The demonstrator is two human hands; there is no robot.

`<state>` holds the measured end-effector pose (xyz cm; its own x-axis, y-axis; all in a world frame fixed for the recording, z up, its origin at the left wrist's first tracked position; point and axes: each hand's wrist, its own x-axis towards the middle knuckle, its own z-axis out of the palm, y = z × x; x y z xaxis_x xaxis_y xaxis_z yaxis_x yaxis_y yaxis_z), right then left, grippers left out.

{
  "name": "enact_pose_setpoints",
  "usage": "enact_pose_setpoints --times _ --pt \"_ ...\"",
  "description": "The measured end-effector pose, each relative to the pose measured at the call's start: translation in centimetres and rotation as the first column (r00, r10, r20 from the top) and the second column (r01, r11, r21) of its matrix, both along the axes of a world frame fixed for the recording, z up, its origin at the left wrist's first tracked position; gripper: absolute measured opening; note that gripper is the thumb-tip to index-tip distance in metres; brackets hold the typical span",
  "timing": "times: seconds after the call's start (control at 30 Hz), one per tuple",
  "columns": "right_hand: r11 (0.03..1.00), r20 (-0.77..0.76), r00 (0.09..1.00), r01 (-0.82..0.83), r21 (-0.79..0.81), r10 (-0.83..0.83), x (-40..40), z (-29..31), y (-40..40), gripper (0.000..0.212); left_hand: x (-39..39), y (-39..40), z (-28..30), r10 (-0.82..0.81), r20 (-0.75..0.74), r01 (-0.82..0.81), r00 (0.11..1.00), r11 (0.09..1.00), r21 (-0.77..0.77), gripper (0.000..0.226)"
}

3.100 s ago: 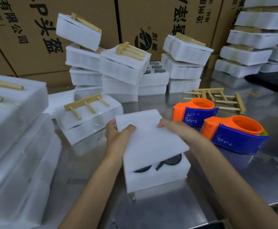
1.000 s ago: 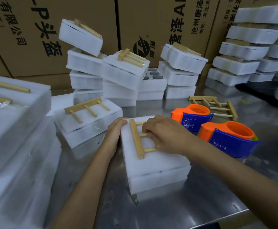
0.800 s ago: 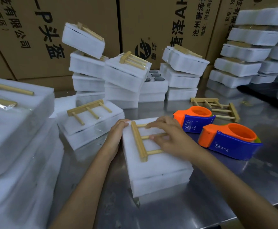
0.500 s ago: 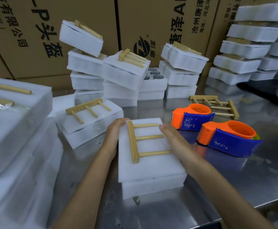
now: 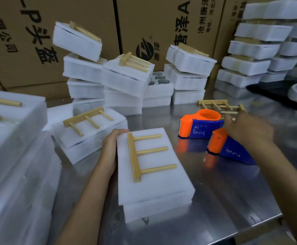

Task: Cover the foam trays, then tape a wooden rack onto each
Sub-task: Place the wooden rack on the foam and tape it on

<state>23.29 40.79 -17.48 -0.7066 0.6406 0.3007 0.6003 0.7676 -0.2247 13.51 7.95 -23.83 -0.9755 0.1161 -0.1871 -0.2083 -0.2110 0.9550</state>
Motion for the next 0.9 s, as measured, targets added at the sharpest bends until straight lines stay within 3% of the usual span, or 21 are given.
enact_pose_setpoints --times 0.07,0.23,0.3,0.37,0.4,0.5,0.67,0.9 --pt "0.989 -0.085 0.994 0.075 0.124 -0.065 2.1 -3.1 0.4 0.055 -0.1 0.0 0.0 0.010 -0.005 -0.010 1.000 1.000 -0.009 0.022" --pt "0.966 -0.313 0.947 0.007 0.259 0.077 3.1 -6.9 1.0 0.050 -0.1 0.0 0.5 0.029 0.017 -0.028 0.999 0.995 -0.094 0.018" --pt "0.965 -0.432 0.890 -0.036 0.258 0.149 3.2 -6.5 1.2 0.052 -0.2 -0.7 1.5 0.044 -0.096 -0.069 0.994 0.956 -0.283 0.012" --pt "0.972 -0.543 0.819 -0.067 0.227 0.183 3.1 -5.6 1.0 0.054 0.3 -1.2 3.7 -0.071 -0.301 -0.087 0.951 0.873 -0.481 0.017" --pt "0.971 -0.594 0.777 -0.094 0.219 0.209 3.0 -5.0 0.5 0.052 0.9 -1.1 5.0 -0.128 -0.361 -0.080 0.924 0.858 -0.507 0.021" --pt "0.931 -0.669 0.648 -0.254 0.261 0.364 2.7 -2.3 -2.0 0.044 4.1 1.5 8.7 -0.292 -0.414 0.070 0.862 0.878 -0.473 0.022" --pt "0.878 -0.713 0.524 -0.378 0.295 0.466 2.2 1.4 -6.0 0.054 9.8 5.5 11.4 -0.635 -0.260 0.479 0.728 0.742 -0.470 0.044" --pt "0.828 -0.722 0.448 -0.464 0.316 0.527 1.7 2.5 -7.7 0.060 11.1 4.6 10.9 -0.406 -0.342 0.313 0.848 0.902 -0.297 0.031"
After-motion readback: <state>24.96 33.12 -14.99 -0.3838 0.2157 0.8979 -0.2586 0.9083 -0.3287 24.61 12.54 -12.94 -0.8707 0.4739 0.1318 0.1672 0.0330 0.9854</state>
